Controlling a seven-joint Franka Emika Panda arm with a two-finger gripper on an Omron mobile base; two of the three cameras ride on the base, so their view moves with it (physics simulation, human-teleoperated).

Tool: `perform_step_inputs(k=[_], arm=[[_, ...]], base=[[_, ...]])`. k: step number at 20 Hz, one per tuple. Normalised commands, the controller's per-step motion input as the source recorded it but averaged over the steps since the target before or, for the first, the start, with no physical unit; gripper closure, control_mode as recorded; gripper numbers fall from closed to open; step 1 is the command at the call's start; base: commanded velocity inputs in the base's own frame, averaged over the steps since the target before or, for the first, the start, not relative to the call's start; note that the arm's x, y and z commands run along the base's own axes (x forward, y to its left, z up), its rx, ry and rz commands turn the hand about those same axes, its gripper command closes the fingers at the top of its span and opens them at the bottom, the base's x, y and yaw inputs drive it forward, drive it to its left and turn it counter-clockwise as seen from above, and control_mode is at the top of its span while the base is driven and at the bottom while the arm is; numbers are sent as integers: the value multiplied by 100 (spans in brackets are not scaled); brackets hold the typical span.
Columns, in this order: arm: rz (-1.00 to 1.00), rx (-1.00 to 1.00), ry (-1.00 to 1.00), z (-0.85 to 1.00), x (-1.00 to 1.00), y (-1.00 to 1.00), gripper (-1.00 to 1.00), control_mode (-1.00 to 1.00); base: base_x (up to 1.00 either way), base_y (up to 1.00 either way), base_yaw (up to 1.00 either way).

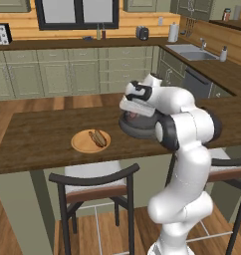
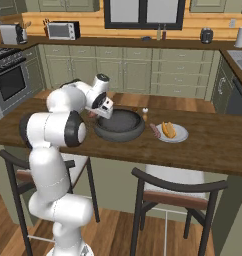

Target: Place one bun and one sausage from the bowl on each plate.

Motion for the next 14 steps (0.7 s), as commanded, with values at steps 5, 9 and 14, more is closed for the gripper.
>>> perform_step_inputs(k=[5,9,14], arm=[[12,-17,3,58,-66,98,100,-100],[33,-25,4,0,-37,100,100,-100],[32,-15,17,0,6,100,100,-100]], base=[[0,0,0],[0,0,0],[0,0,0]])
